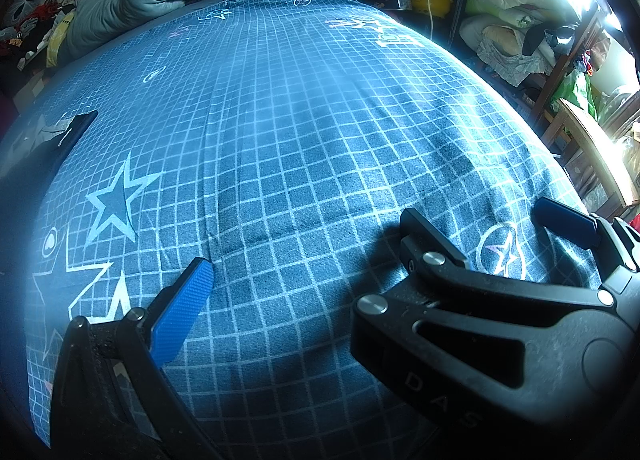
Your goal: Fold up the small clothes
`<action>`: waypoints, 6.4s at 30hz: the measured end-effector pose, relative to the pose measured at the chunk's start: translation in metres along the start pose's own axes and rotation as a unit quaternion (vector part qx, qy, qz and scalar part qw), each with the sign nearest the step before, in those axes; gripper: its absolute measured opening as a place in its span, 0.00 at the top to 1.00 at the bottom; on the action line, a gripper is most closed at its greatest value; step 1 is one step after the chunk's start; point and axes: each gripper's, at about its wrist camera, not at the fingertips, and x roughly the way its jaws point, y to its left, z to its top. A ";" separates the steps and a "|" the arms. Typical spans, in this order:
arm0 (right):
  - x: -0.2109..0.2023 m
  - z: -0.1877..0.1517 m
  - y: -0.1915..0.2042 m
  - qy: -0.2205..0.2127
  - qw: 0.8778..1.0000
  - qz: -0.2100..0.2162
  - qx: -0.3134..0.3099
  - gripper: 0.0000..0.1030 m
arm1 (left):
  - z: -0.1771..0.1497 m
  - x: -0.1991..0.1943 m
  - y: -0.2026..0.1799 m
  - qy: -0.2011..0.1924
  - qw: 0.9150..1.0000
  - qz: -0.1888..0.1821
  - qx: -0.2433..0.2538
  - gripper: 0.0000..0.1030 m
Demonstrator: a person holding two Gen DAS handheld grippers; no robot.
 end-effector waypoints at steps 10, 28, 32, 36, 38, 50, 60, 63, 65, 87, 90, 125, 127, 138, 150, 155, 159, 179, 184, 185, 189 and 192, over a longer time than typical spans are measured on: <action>0.000 0.000 0.000 0.000 1.000 0.000 0.000 0.00 | 0.000 0.000 0.000 0.000 1.000 0.000 0.000 0.00; 0.000 0.000 0.000 0.000 1.000 0.000 0.000 0.00 | 0.000 0.000 0.000 0.001 1.000 0.000 0.000 0.00; 0.000 0.000 0.000 0.000 1.000 0.000 0.000 0.00 | 0.000 0.000 0.000 0.001 1.000 0.000 0.000 0.00; 0.000 0.000 0.000 0.000 1.000 0.000 0.000 0.00 | 0.000 0.000 0.000 0.002 1.000 0.000 0.000 0.00; 0.000 0.000 0.000 0.000 1.000 0.000 0.000 0.00 | 0.000 0.000 0.000 0.002 1.000 0.000 0.000 0.00; 0.000 0.001 0.000 0.000 1.000 0.000 0.000 0.00 | 0.000 0.000 0.000 0.002 1.000 0.000 0.000 0.00; 0.000 0.000 0.000 0.000 1.000 0.000 0.000 0.00 | 0.000 0.000 0.000 0.002 1.000 -0.001 0.000 0.00; 0.000 0.000 0.000 0.000 1.000 0.000 0.000 0.00 | 0.000 0.000 0.000 0.002 1.000 -0.001 0.000 0.00; 0.000 0.001 0.000 0.000 1.000 0.000 0.000 0.00 | 0.000 0.000 0.000 0.002 1.000 -0.001 0.000 0.00; -0.001 0.001 0.000 0.000 1.000 0.000 0.000 0.00 | 0.001 0.003 0.000 0.005 1.000 0.000 0.000 0.00; -0.001 0.001 0.001 -0.001 1.000 0.004 0.001 0.00 | 0.001 0.000 -0.001 0.010 1.000 0.002 0.001 0.00; -0.184 -0.059 0.041 -0.209 0.977 -0.047 -0.002 0.00 | 0.031 -0.282 0.250 -0.330 0.940 -0.090 0.000 0.00; -0.172 -0.053 0.040 -0.185 0.982 -0.045 -0.015 0.00 | 0.035 -0.323 0.270 -0.428 0.901 -0.058 -0.024 0.00; -0.029 0.030 -0.090 -0.045 0.959 0.104 0.261 0.11 | 0.038 -0.318 0.351 -0.471 0.879 0.017 -0.075 0.00; 0.014 0.052 -0.077 -0.027 0.948 0.129 0.291 0.68 | 0.016 -0.308 0.425 -0.365 0.921 0.108 -0.089 0.00; -0.071 0.104 0.017 -0.114 0.940 0.238 0.214 0.83 | 0.000 -0.312 0.482 -0.341 0.920 0.138 -0.137 0.00; -0.146 0.153 0.160 -0.162 0.919 0.340 0.113 0.83 | -0.016 -0.329 0.529 -0.340 0.912 0.150 -0.174 0.00; -0.113 0.019 0.467 -0.043 0.921 0.383 -0.063 0.46 | -0.048 -0.239 0.622 -0.184 0.957 0.026 -0.222 0.00; -0.106 -0.025 0.376 -0.017 0.952 0.305 -0.007 0.44 | -0.024 -0.140 0.604 -0.084 0.960 -0.112 -0.244 0.05; -0.102 -0.026 0.365 -0.016 0.956 0.292 -0.004 0.44 | -0.022 -0.120 0.603 -0.065 0.953 -0.140 -0.259 0.12; -0.094 -0.041 0.330 -0.010 0.964 0.265 0.012 0.44 | -0.018 -0.066 0.588 -0.009 0.947 -0.158 -0.281 0.37; -0.089 -0.043 0.311 -0.006 0.965 0.261 0.023 0.44 | -0.017 -0.054 0.579 -0.005 0.948 -0.143 -0.283 0.38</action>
